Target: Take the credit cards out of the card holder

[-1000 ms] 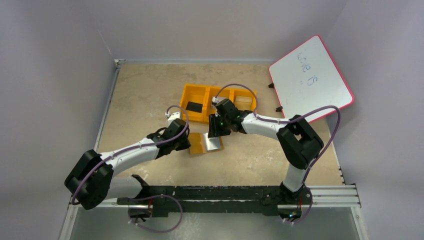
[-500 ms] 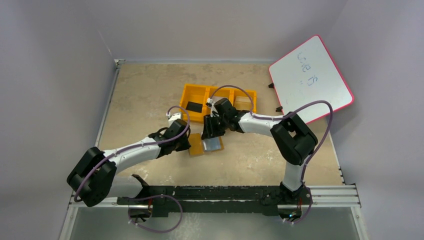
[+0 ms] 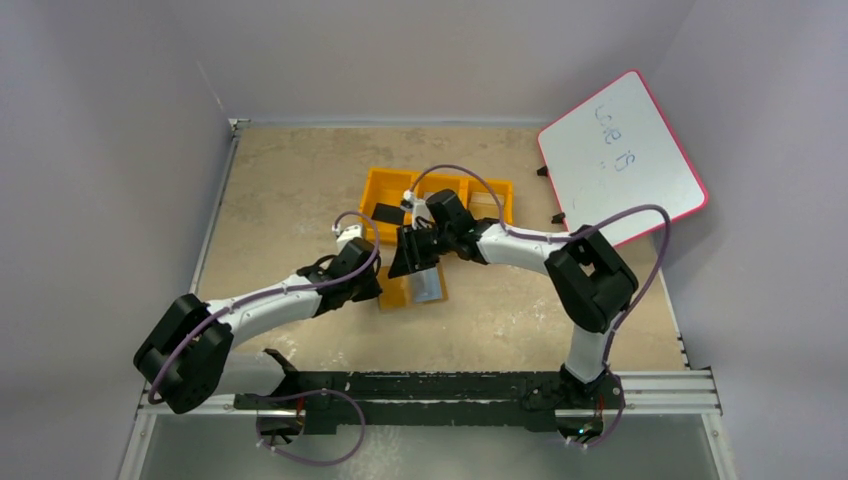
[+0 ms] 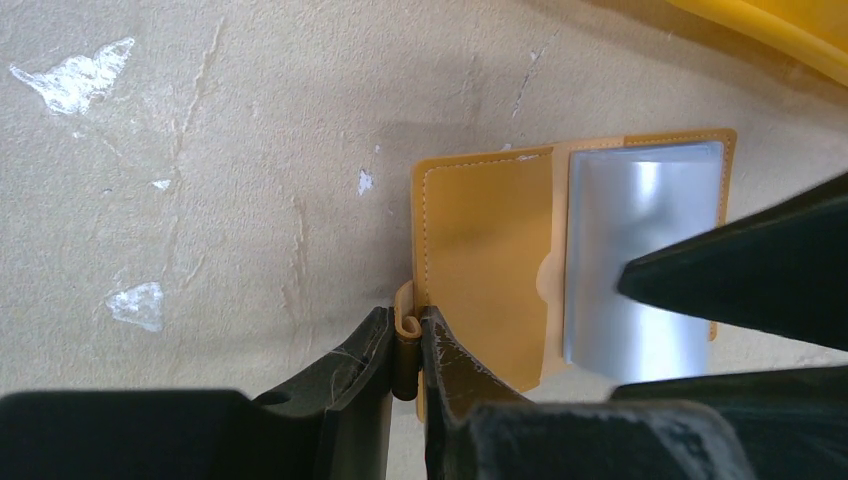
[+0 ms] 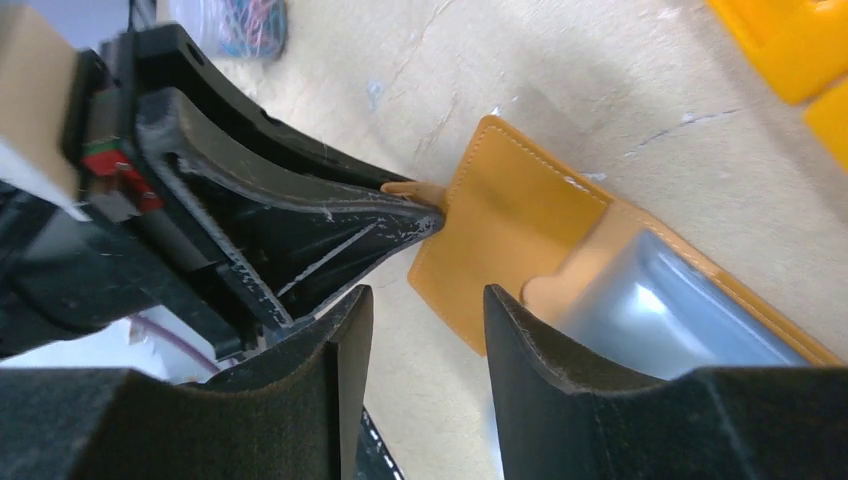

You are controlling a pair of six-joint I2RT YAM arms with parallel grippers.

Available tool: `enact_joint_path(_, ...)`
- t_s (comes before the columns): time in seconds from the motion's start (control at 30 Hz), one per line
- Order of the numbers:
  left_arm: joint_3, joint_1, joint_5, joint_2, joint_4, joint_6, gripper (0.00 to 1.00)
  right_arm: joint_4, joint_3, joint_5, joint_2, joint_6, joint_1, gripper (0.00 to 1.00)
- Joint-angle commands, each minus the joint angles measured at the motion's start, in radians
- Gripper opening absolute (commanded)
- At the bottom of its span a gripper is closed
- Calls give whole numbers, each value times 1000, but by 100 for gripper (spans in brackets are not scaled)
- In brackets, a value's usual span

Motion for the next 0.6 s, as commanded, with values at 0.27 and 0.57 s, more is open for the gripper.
enact_joint_path(0.27, -11, -3, -12, -16, 53, -16, 13, -243, -52, 447, -174, 47, -5, 53)
enact_joint_path(0.57, -11, -3, -4, -17, 53, -14, 13, -238, -68, 412, -121, 75, -5, 53)
